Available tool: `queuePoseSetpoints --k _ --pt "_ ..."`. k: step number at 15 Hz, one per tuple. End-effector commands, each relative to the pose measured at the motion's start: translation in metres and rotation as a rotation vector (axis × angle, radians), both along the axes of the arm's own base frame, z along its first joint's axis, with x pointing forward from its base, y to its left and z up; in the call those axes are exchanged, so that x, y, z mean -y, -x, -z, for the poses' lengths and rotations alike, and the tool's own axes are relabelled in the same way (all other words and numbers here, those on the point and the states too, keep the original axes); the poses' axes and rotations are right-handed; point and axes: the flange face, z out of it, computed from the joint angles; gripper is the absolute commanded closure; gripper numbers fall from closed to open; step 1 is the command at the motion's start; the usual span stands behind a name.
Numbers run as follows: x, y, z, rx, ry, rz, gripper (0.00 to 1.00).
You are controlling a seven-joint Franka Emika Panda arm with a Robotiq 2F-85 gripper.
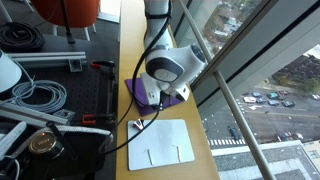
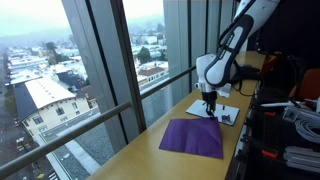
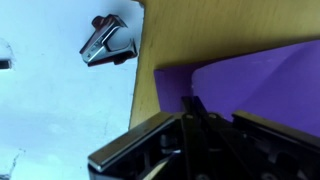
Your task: Open the purple paper file to the left
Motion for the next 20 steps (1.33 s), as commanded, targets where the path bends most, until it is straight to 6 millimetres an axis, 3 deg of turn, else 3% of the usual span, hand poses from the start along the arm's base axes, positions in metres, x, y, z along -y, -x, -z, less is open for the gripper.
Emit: queuePoseSetpoints --k 1,7,13,16,20 --pt "-0.041 0.021 -0.059 0.107 0.115 -0.078 1.0" --pt "-0.086 0.037 -0.121 0.229 0.292 -0.181 1.0" --pt "-0.083 0.016 -0.198 0.441 0.384 -0.14 1.0" --pt "-0.089 0.022 -0.207 0.474 0.398 -0.136 1.0" --pt "-0.117 0.06 -0.181 0.457 0.408 -0.199 1.0"
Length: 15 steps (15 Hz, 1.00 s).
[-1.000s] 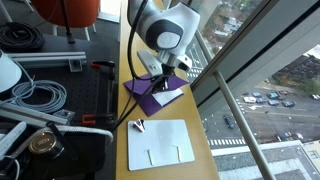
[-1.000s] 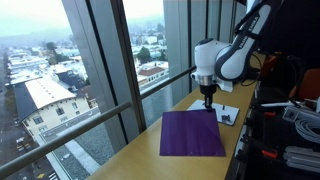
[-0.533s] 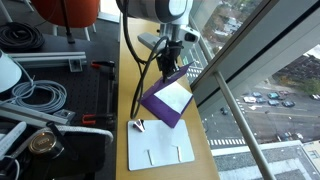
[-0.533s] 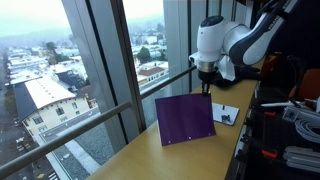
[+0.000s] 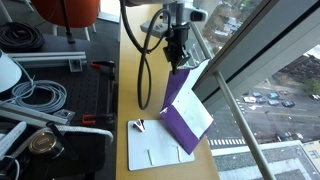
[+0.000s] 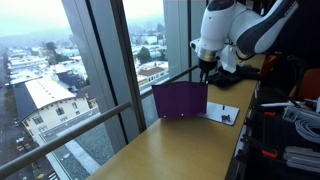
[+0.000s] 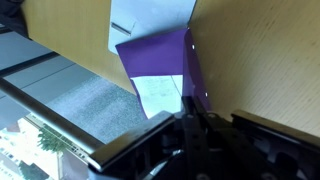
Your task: Open the purple paper file to the left
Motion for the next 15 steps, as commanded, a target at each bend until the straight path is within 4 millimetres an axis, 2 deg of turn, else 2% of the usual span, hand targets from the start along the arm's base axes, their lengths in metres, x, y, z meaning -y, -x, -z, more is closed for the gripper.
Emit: queuePoseSetpoints --k 1,5,12,13,15 --pt "-0.027 0.04 0.02 -0.022 0.033 -0.041 1.0" --pt "-0.061 0.072 0.05 -0.047 0.059 -0.104 1.0" --pt "-0.097 0.09 0.062 -0.046 0.051 -0.157 1.0" --pt "-0.101 0.093 0.062 -0.047 0.045 -0.161 0.74" --pt "-0.104 0.098 0.061 -0.048 0.025 -0.158 0.66"
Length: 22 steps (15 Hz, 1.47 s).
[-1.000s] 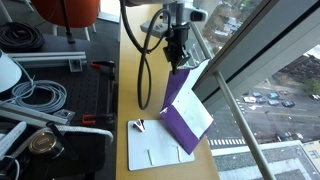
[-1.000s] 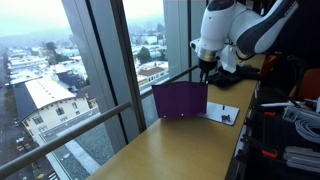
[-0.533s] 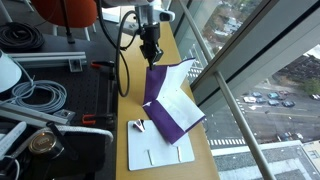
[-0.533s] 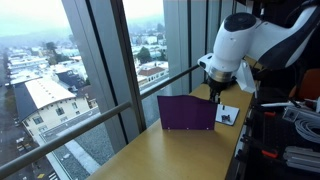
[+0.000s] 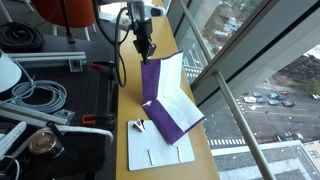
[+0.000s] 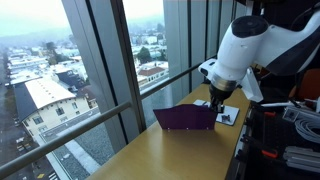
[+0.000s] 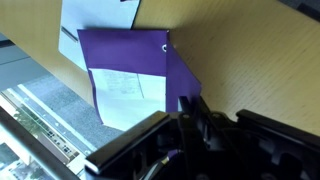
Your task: Open the purple paper file to the left
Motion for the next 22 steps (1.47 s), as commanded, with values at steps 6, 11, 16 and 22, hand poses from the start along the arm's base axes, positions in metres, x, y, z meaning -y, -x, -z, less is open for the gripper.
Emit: queuePoseSetpoints --k 6,11,16,22 --pt "0.0 0.002 -0.028 0.021 -0.1 0.041 0.21" --pt "0.028 0.005 -0.049 -0.053 -0.307 0.076 0.0" --pt "0.07 -0.003 -0.019 -0.178 -0.436 0.178 0.0" --pt "0.11 -0.046 -0.089 -0.238 -0.539 0.233 0.0"
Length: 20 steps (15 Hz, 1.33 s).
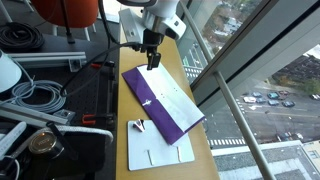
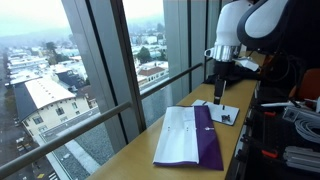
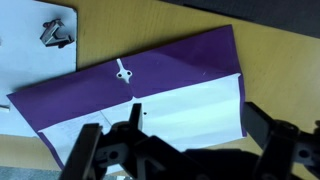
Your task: Open the purple paper file to the left
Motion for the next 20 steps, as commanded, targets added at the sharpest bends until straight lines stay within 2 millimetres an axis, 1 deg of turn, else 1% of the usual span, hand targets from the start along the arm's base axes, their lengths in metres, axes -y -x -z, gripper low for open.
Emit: queuePoseSetpoints --k 1,3,5,8,9,20 --pt "0.01 -0.022 -0.058 -0.005 -0.033 0.003 0.0" --pt "0.012 -0.03 -0.079 -0.01 -0.034 0.003 0.0" --pt "0.012 -0.033 -0.096 -0.003 -0.025 -0.005 0.0" --pt "0.009 -0.031 -0.11 0.009 -0.019 -0.015 0.0" --pt "0.009 -0.034 -0.098 0.014 -0.019 -0.003 0.0" --pt "0.009 -0.034 -0.095 0.006 -0.019 -0.003 0.0"
